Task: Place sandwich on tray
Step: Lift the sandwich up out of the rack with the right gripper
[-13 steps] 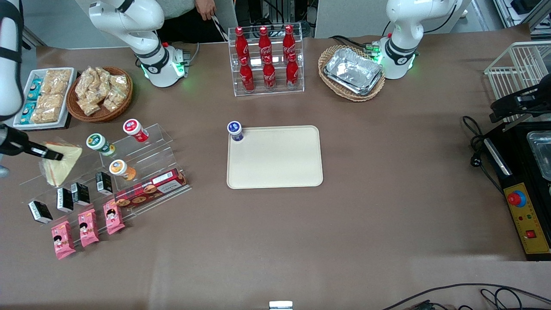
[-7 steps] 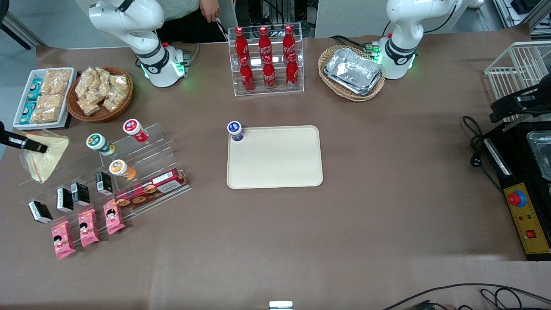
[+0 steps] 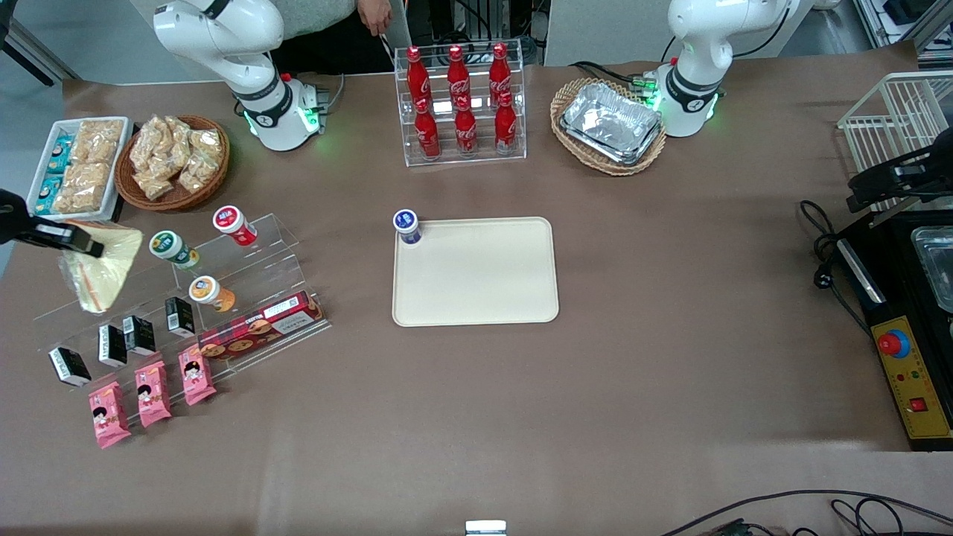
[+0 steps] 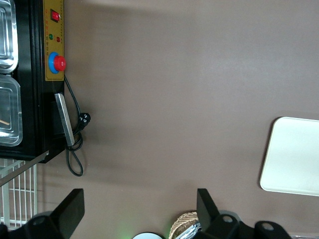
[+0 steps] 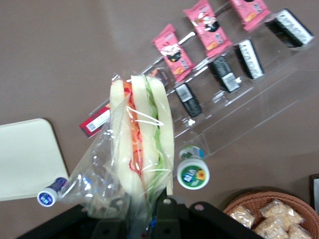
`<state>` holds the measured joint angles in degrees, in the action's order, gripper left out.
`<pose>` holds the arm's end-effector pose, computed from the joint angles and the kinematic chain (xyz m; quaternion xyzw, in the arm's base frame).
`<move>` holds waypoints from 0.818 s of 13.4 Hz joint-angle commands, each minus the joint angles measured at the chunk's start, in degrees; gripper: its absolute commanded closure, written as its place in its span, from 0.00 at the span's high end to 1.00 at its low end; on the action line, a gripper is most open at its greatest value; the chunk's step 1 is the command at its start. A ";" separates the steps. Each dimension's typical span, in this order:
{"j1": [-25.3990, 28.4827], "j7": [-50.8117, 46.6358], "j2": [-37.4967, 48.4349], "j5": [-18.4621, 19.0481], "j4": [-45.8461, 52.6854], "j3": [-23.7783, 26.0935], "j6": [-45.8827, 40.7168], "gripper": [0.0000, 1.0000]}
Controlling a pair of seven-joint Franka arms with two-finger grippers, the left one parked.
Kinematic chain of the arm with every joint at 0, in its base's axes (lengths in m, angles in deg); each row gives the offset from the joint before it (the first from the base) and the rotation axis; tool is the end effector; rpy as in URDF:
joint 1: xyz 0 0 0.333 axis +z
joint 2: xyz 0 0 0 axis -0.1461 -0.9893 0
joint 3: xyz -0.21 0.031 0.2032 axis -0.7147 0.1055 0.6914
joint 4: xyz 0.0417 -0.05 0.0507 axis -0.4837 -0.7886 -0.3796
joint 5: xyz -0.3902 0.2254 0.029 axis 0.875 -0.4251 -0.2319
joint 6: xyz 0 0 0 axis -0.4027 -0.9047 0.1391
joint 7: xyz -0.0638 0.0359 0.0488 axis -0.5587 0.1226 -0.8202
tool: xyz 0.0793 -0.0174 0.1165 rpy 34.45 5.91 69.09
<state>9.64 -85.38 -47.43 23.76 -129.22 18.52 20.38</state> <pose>0.6006 -0.1074 0.5067 -0.9914 0.0994 0.0507 0.0685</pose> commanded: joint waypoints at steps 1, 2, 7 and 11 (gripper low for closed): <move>-0.27 -0.83 0.20 -1.62 2.20 6.21 -1.78 0.15; -0.27 -1.44 0.03 -1.71 3.16 8.41 -1.78 0.15; -0.19 -2.07 -0.32 -0.74 3.53 20.98 -0.99 0.15; -0.19 -0.84 -0.50 0.13 3.53 29.86 1.91 0.15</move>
<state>10.15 -87.31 -47.33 23.17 -127.00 43.80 20.72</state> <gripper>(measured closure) 0.833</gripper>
